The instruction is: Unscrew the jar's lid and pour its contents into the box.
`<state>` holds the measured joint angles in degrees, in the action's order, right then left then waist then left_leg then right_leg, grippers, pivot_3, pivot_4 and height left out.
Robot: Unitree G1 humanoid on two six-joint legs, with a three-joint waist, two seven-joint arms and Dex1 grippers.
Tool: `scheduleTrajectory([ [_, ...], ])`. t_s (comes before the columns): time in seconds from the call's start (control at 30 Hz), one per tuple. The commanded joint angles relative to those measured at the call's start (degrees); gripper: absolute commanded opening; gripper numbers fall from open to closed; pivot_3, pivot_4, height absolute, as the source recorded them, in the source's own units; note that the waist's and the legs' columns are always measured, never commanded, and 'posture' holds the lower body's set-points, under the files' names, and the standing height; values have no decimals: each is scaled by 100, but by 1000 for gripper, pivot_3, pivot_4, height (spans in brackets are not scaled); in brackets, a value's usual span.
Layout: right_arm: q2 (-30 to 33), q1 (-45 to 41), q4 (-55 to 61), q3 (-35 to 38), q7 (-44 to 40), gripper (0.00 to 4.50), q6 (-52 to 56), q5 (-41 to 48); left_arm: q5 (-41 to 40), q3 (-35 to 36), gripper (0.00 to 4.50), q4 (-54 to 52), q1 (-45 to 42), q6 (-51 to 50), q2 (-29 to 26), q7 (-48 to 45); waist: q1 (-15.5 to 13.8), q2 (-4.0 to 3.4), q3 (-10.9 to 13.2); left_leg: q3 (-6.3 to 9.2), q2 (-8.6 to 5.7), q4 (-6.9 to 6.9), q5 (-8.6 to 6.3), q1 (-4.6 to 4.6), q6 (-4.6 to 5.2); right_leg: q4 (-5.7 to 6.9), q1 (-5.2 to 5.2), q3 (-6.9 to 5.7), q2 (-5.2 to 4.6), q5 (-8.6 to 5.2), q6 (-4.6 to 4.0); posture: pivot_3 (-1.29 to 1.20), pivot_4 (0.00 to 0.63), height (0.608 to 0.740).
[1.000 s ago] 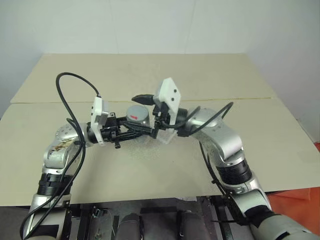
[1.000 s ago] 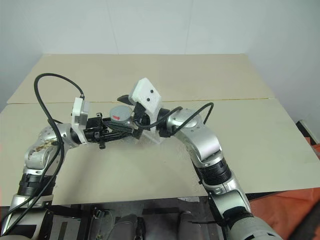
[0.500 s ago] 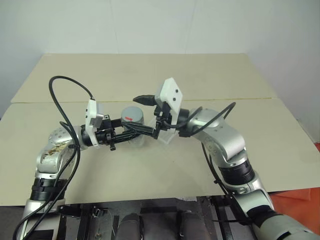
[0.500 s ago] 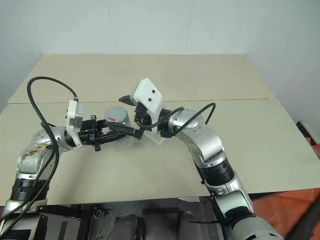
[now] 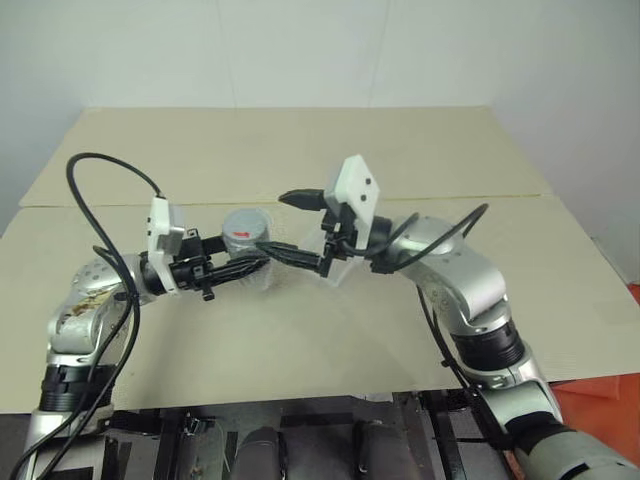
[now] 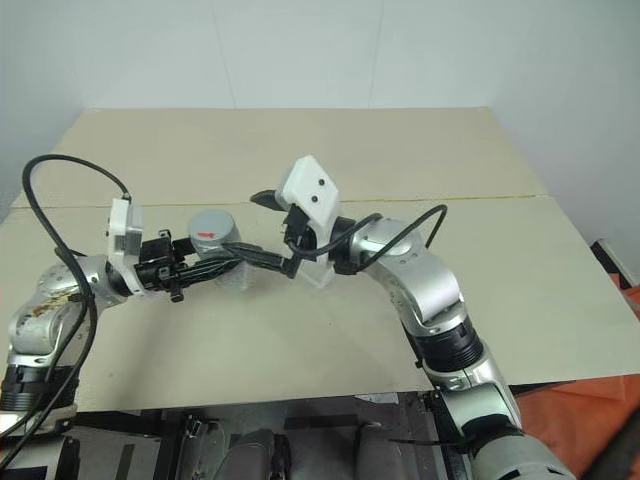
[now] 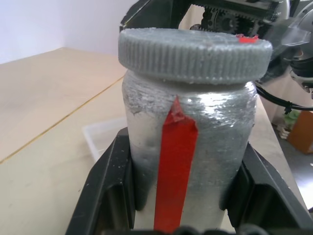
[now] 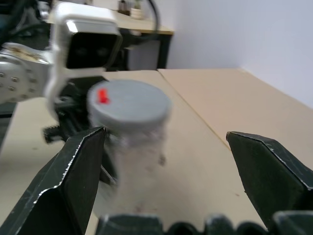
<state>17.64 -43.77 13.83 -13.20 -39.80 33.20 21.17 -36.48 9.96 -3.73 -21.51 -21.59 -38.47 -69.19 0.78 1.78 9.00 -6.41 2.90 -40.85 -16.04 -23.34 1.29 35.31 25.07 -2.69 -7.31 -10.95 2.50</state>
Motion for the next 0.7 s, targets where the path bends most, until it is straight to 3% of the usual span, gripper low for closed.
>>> scheduleTrajectory([
  [0.03,57,6,100,299,194,4481,41,-36,-196,88,1908,-340,8,37,-71,-129,-13,0,0,0,0,0,0,0,0,0,-1,0,0,0,0,0,150,740],
  [0.4,408,263,584,423,-252,4481,170,358,0,-127,1908,196,-360,184,79,-204,-6,0,0,0,0,0,-1,2,2,-15,-1,0,0,0,0,0,150,740],
  [0.7,-237,-105,463,165,6,4481,239,399,263,-536,1908,740,-800,451,336,-547,7,0,0,-1,-1,0,-1,2,2,-8,-1,0,0,0,0,0,150,740],
])
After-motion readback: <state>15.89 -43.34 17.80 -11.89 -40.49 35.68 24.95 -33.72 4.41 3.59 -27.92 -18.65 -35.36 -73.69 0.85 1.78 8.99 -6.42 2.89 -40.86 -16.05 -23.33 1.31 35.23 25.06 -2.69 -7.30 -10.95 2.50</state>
